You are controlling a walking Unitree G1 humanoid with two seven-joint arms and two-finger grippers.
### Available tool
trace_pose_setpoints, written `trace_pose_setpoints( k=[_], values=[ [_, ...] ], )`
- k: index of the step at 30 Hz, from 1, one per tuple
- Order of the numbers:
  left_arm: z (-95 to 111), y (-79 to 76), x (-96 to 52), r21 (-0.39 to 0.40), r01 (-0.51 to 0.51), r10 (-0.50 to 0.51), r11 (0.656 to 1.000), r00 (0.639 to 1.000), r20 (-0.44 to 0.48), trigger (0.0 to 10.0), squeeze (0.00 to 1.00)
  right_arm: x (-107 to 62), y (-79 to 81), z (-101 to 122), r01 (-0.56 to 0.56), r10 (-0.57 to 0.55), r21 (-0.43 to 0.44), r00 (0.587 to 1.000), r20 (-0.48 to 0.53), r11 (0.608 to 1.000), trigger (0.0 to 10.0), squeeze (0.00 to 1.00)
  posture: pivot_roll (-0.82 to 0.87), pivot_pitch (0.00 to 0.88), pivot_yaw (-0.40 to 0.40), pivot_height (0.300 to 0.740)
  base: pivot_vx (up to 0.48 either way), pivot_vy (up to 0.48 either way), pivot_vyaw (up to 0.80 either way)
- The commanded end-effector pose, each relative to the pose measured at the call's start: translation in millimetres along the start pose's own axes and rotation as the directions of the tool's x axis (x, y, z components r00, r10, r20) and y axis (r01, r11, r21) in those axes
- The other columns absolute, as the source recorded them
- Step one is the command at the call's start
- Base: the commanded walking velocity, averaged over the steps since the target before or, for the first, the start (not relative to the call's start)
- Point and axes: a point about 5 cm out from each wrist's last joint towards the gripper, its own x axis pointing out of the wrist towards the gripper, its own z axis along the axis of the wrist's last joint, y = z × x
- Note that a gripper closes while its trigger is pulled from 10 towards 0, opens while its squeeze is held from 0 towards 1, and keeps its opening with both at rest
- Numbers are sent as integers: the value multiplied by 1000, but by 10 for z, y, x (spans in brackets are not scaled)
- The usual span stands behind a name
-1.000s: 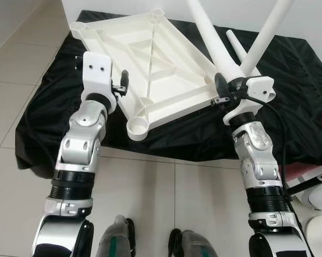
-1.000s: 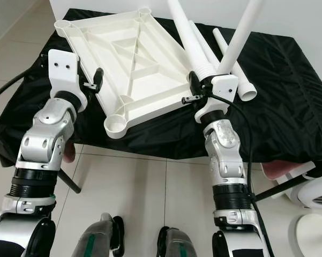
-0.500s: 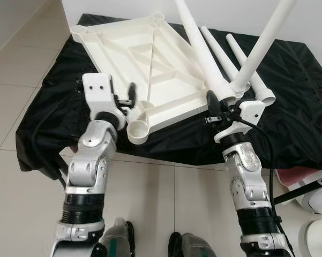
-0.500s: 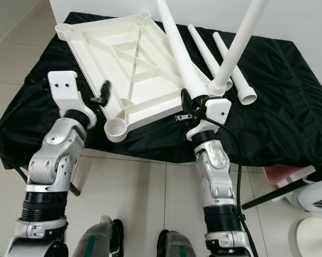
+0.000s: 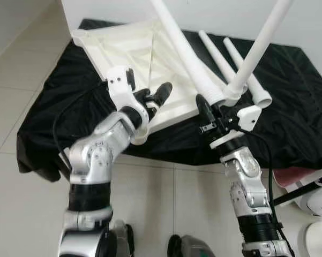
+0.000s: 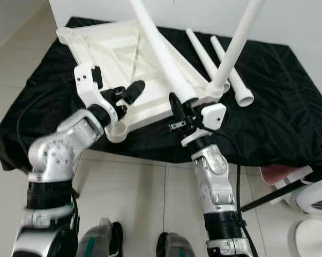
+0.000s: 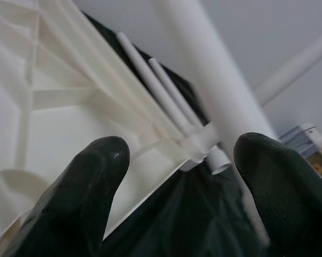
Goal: Building children table
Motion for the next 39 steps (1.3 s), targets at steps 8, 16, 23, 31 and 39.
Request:
trace_pose_setpoints(
  k=[8,16,23,31,39],
  values=[
    [158,-205,150,-141,338,-343,931,939,-9,10000,0,36,106,38,-157,157,9,987,-10,988,10000,0,69,49,-54,740,0,0,0],
    [99,-210,250,-177,340,-356,924,932,-71,10000,0,34,183,82,-218,218,18,976,-2,976,10000,0,55,60,-43,740,0,0,0],
    [75,-129,307,-156,307,-327,939,937,-120,10000,0,37,187,107,-216,215,5,976,9,976,10000,0,46,64,-32,740,0,0,0],
    [41,19,338,-109,235,-250,966,956,-155,10000,0,33,137,125,-179,179,-19,984,12,984,10000,0,40,67,-27,740,0,0,0],
    [60,129,368,-81,184,-195,980,966,-172,10000,0,17,107,91,-158,157,-30,988,-9,987,10000,0,42,68,-28,740,0,0,0]
  ],
)
